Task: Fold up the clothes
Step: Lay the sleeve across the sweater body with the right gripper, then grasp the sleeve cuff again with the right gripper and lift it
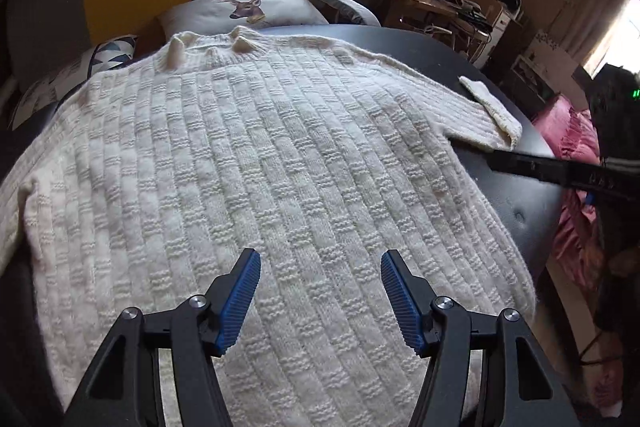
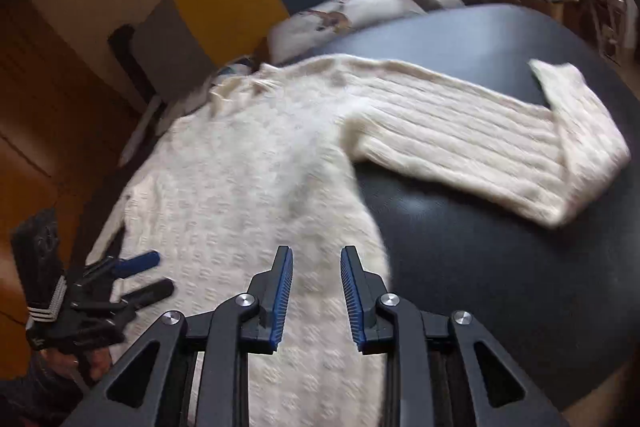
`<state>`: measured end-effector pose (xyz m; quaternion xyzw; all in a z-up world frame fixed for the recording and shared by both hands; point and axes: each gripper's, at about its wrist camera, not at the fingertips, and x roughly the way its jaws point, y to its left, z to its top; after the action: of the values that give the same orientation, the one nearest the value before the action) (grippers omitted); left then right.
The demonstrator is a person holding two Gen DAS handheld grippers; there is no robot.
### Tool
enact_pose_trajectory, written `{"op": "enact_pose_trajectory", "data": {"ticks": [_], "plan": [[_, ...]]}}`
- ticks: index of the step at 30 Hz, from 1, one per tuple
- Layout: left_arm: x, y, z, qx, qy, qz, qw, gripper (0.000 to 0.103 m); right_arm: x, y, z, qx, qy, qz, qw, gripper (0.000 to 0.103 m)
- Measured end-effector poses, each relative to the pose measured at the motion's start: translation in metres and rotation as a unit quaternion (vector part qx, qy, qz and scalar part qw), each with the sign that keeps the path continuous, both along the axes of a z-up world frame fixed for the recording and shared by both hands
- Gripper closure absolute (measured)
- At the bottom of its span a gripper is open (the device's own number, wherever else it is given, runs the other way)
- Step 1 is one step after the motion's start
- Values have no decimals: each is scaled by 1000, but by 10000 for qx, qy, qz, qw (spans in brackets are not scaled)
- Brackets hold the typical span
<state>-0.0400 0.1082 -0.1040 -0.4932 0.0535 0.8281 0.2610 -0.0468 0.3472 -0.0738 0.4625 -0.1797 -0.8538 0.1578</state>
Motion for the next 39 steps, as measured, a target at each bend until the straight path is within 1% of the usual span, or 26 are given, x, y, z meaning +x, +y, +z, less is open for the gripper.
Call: {"op": "enact_pose_trajectory", "data": {"ticks": [2,3,4,5,6,7,8,9,11,13,14,15,17,20,21,25,27,28,30,31,32,34,36,37,38,39], "plan": [[-5,4,-14,-129,-193,-3,9997,39,-19,-21,-5,234,-9,212,9995,77],[-5,4,-19,-174,-233,3,9996,39,-28,-29,-12,538,-116,239,9982,77],[-4,3,-23,-210,-224,6,9995,39,-35,-34,-22,1030,-327,187,9940,78],[-3,3,-26,-245,-216,10,9995,39,-40,-36,-32,1433,-423,140,9887,82],[-1,4,-27,-300,-187,-15,9994,38,-42,-36,-42,1749,-405,98,9837,82],[1,6,-27,-369,-145,-60,9992,38,-41,-34,-47,1872,-366,76,9816,82],[4,8,-26,-438,-103,-104,9989,38,-38,-29,-45,1746,-339,87,9840,82],[2,10,-24,-397,-126,-133,9990,38,-36,-24,-43,1559,-341,109,9871,81],[-5,12,-19,-166,-260,-172,9994,37,-29,-8,-36,1259,-332,47,9915,81],[-14,14,-16,2,-356,-113,9993,37,-22,15,-24,1160,-244,-290,9925,80],[-20,16,-14,80,-395,-83,9992,37,-22,29,-20,1247,-232,-529,9905,80],[-25,18,-13,159,-434,-52,9989,37,-28,44,-18,1441,-264,-798,9860,79],[-34,22,-12,252,-498,-7,9984,37,-38,75,-15,1824,-327,-1331,9736,71],[-39,35,-10,202,-427,-7,9989,37,-53,122,-11,2382,-419,-2120,9469,69],[-40,37,-10,166,-399,-16,9991,37,-61,133,-12,2519,-475,-2274,9395,69],[-43,40,-15,51,-420,-49,9991,37,-101,161,-28,2876,-800,-2464,9220,69],[-43,39,-18,66,-446,-45,9990,37,-121,174,-36,3052,-962,-2557,9123,69],[-42,38,-20,79,-452,-42,9989,37,-129,180,-40,3110,-1065,-2588,9083,67],[-42,37,-23,104,-463,-36,9989,36,-139,189,-48,3164,-1259,-2632,9027,57],[-41,36,-24,117,-469,-33,9988,35,-141,192,-49,3186,-1270,-2671,9005,50],[-41,35,-25,146,-476,-25,9988,33,-142,196,-49,3133,-1270,-2718,9010,48],[-41,36,-27,213,-479,-24,9986,29,-138,205,-49,2868,-1228,-2764,9090,48],[-39,38,-27,201,-449,-25,9988,26,-137,209,-49,2819,-1173,-2626,9153,48],[-39,39,-27,164,-427,-37,9989,26,-137,208,-49,2836,-1141,-2558,9171,54],[-38,40,-27,126,-405,-49,9991,26,-138,207,-49,2890,-1093,-2500,9176,68],[-38,41,-27,101,-391,-60,9992,26,-138,205,-49,2990,-1048,-2459,9160,76]]}}
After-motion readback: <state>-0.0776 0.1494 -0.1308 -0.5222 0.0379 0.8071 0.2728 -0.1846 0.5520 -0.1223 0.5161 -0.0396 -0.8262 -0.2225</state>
